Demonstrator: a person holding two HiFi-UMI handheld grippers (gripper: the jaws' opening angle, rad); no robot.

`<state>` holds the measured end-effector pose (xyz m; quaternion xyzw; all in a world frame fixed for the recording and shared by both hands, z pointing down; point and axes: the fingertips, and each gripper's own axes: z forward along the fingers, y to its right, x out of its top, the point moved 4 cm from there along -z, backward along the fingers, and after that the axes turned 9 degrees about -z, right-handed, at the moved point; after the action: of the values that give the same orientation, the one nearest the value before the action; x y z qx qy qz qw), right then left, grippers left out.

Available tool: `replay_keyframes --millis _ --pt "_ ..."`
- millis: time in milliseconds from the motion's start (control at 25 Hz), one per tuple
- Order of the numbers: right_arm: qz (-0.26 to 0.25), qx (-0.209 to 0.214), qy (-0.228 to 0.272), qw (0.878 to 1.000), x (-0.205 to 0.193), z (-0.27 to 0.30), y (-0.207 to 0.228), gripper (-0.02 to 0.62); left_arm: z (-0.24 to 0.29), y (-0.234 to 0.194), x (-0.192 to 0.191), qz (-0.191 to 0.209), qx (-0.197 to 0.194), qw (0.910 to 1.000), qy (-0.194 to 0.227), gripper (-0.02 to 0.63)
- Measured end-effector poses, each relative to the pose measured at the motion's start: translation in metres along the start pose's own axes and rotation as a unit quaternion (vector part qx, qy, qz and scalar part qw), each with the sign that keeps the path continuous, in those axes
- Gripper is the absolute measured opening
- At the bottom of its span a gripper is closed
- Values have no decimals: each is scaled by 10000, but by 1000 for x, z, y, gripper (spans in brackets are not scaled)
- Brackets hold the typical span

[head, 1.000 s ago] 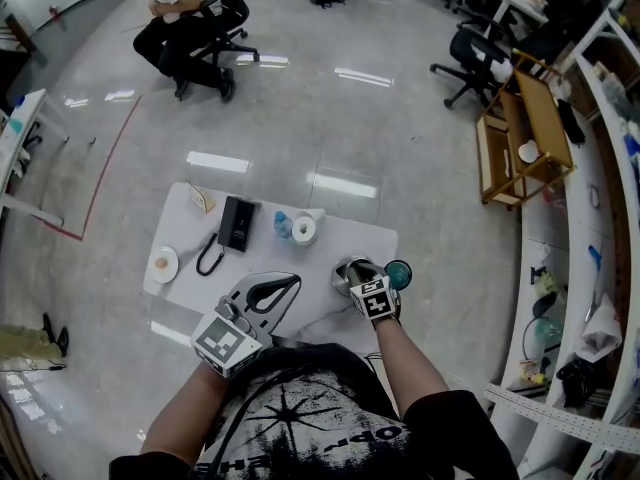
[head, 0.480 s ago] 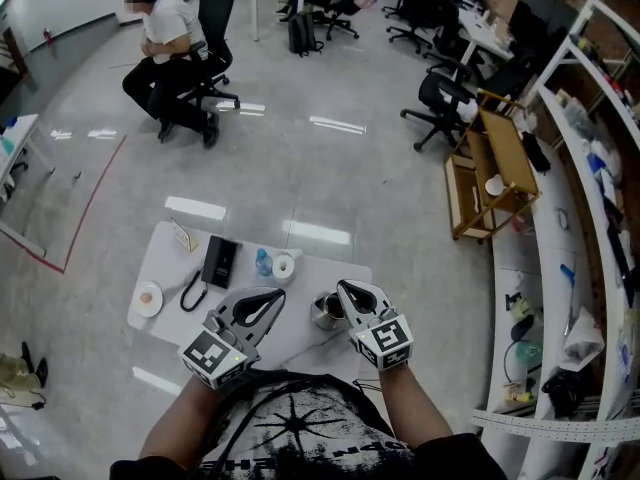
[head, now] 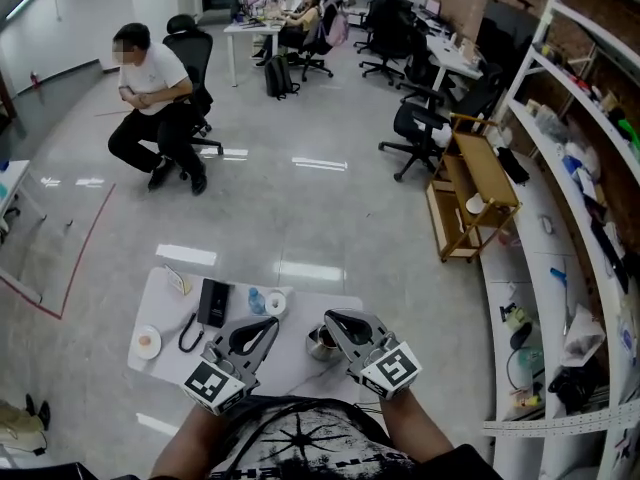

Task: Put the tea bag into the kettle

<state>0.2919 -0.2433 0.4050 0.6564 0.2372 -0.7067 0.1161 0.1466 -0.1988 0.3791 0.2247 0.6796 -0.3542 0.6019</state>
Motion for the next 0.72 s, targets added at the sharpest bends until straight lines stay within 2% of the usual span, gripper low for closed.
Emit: replay_keyframes --millis 280,440,720 --pt "86 -56 42 9999 -10 -5 7 9 9 -2 0 63 -68 9999 74 6" --pt "-46 11 18 10000 -8 -2 3 9 5 -2 0 84 -51 9999 -79 6" --pt "-265 120 -41 9996 -8 0 -3 9 3 -3 3 106 -70 9999 -5 6"
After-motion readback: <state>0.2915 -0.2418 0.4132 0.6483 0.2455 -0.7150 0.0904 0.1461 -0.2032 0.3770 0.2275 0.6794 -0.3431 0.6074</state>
